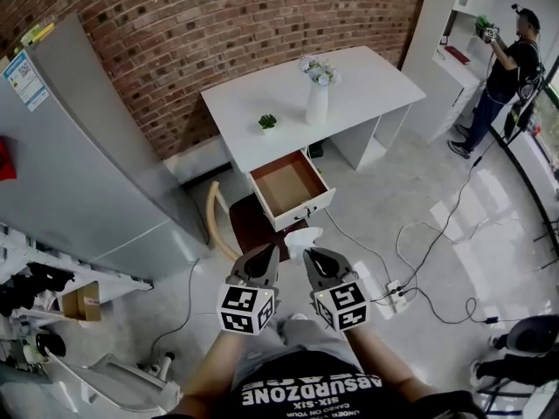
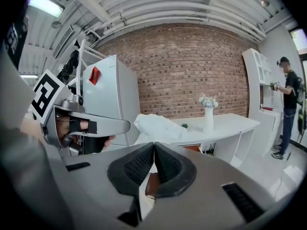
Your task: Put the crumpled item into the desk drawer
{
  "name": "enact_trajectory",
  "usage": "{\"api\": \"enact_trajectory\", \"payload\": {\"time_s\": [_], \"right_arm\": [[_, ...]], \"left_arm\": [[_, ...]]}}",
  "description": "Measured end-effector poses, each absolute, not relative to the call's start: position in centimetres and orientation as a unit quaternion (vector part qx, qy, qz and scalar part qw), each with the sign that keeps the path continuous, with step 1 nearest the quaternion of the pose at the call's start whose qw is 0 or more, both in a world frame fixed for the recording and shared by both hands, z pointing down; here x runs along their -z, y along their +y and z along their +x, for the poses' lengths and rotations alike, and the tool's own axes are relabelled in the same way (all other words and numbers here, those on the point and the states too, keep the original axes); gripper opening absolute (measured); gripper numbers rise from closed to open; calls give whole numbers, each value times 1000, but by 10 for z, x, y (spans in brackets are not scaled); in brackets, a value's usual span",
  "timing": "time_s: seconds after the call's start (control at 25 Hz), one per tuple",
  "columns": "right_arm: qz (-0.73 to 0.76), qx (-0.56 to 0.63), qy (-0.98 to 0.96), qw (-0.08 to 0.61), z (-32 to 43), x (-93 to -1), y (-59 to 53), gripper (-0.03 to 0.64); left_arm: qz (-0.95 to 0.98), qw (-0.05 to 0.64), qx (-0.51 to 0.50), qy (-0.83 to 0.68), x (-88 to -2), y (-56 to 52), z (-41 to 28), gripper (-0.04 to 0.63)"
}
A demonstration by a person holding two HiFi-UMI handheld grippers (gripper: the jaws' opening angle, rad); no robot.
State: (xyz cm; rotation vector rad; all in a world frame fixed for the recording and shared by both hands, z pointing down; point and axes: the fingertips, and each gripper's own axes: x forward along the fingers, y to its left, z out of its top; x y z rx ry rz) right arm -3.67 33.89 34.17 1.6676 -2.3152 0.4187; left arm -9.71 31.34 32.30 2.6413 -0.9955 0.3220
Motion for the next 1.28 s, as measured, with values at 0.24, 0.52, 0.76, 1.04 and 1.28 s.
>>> {"api": "enact_trajectory", "payload": {"time_s": [0.24,0.52,0.76,1.04,1.28], "right_arm": [[566,-154,-798,140,-28,-365,351,0],[566,-168,-794,145,-25,-377,329,0],[567,-169,-791,155,-14,-382,288,0],[565,-161,-793,162,-11,-378,216,0],[562,-151,-796,167,-10,-376,166,0]], "left_arm": [[910,162,-128,-359,-346,331,-101,-3],[909,174,-141,-352,-360,305,-99,-3],[911,185,-140,-340,-370,260,-86,-3],[910,193,-143,-337,-378,189,-83,-3],[908,200,-139,-340,-382,144,-83,-3]]}}
